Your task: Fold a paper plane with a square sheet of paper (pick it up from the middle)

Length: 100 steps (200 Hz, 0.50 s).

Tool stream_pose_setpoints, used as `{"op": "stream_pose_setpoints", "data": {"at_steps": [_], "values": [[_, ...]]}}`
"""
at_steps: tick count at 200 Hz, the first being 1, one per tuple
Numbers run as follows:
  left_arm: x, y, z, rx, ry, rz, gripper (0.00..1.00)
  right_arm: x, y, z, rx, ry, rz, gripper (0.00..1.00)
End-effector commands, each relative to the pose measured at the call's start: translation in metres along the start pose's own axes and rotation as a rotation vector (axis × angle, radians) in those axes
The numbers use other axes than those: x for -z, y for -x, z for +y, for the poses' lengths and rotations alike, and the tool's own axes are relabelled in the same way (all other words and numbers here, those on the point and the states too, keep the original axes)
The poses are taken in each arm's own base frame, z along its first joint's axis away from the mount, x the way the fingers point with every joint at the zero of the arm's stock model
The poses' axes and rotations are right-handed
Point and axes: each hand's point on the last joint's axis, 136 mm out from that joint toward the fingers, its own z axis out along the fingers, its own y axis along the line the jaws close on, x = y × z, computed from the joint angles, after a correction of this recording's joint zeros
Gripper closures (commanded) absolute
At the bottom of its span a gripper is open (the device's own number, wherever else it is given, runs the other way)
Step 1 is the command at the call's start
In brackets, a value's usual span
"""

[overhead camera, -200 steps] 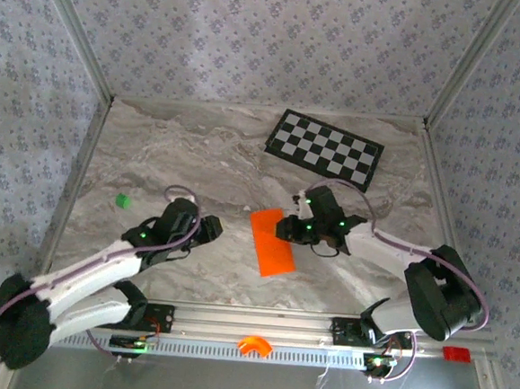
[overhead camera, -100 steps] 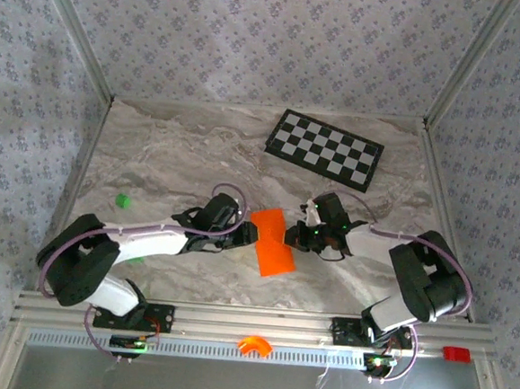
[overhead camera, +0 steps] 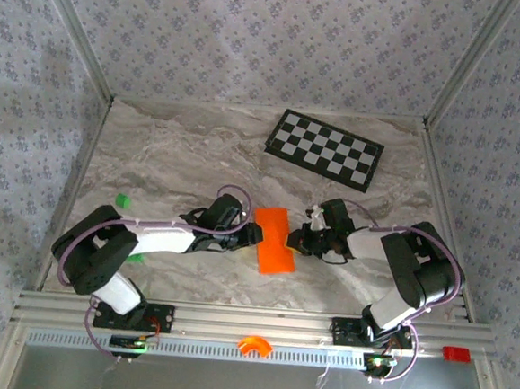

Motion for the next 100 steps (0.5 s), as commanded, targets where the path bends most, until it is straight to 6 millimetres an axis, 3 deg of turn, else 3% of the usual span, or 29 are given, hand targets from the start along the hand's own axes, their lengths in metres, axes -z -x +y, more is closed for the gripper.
{"op": "stream_pose_setpoints", "data": {"at_steps": [1,100], "values": [[-0.005,0.001,-0.013,-0.002,-0.051,0.009,0.59,-0.003,-0.018,-0.038,-0.114,-0.107,0.029,0.92],[-0.023,-0.001,-0.011,0.029,-0.072,0.026,0.62,0.0,-0.018,-0.042,-0.123,-0.119,0.021,0.92]]}}
